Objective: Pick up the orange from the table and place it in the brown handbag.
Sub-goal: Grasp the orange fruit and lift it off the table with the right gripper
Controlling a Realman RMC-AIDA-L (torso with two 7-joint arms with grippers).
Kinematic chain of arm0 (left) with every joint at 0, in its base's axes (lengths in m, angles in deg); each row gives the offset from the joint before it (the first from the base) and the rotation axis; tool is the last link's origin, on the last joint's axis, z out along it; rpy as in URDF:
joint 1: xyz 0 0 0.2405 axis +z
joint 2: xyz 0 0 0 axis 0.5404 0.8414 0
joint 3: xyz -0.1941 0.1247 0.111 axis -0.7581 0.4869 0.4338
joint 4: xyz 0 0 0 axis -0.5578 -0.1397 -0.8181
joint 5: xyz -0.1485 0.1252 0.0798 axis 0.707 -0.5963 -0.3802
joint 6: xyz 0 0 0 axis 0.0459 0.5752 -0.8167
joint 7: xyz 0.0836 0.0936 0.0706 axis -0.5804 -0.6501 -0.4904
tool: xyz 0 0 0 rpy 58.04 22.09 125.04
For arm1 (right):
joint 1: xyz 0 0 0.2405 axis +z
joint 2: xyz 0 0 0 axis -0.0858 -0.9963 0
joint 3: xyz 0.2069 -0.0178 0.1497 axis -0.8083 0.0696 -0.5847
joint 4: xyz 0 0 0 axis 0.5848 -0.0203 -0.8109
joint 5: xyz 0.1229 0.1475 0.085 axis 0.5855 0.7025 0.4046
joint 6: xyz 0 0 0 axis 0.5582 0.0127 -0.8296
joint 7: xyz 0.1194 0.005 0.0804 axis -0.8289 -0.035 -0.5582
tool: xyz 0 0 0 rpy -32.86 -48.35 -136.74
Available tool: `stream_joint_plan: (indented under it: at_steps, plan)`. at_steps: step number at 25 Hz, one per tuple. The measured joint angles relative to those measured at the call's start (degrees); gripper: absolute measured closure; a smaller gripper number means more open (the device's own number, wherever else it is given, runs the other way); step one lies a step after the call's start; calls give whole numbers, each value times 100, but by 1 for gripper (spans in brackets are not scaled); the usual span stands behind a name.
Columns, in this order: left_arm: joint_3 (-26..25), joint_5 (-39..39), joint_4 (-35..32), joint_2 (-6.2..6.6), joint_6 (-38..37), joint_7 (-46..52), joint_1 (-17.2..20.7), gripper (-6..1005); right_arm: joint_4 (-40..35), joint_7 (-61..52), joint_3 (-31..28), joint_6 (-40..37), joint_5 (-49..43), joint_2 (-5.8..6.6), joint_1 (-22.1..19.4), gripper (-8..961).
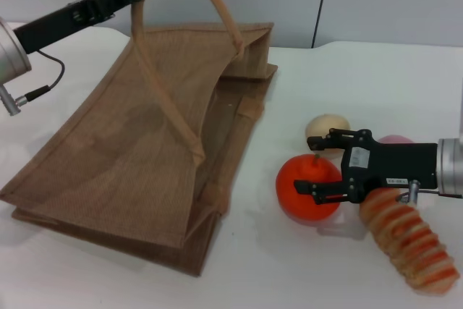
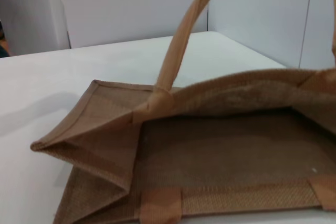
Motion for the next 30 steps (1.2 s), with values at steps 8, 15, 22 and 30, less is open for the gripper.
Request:
stream_joint_plan:
  at_steps: [8, 15, 22, 30]
  plan:
    - [2, 52, 0, 0, 15, 0, 22, 883, -51, -233, 169, 72, -143, 19, 20, 165]
    - [4, 52, 0, 0, 24, 0, 23, 883, -52, -236, 178, 204, -119, 17, 23, 273]
    - [4, 52, 38, 0, 23, 0, 17, 883, -9, -223, 202, 448, -137, -1, 25, 484]
    - [4, 73, 83, 0, 40, 21, -9, 883, -11, -192, 344, 455, -142, -4, 30, 635]
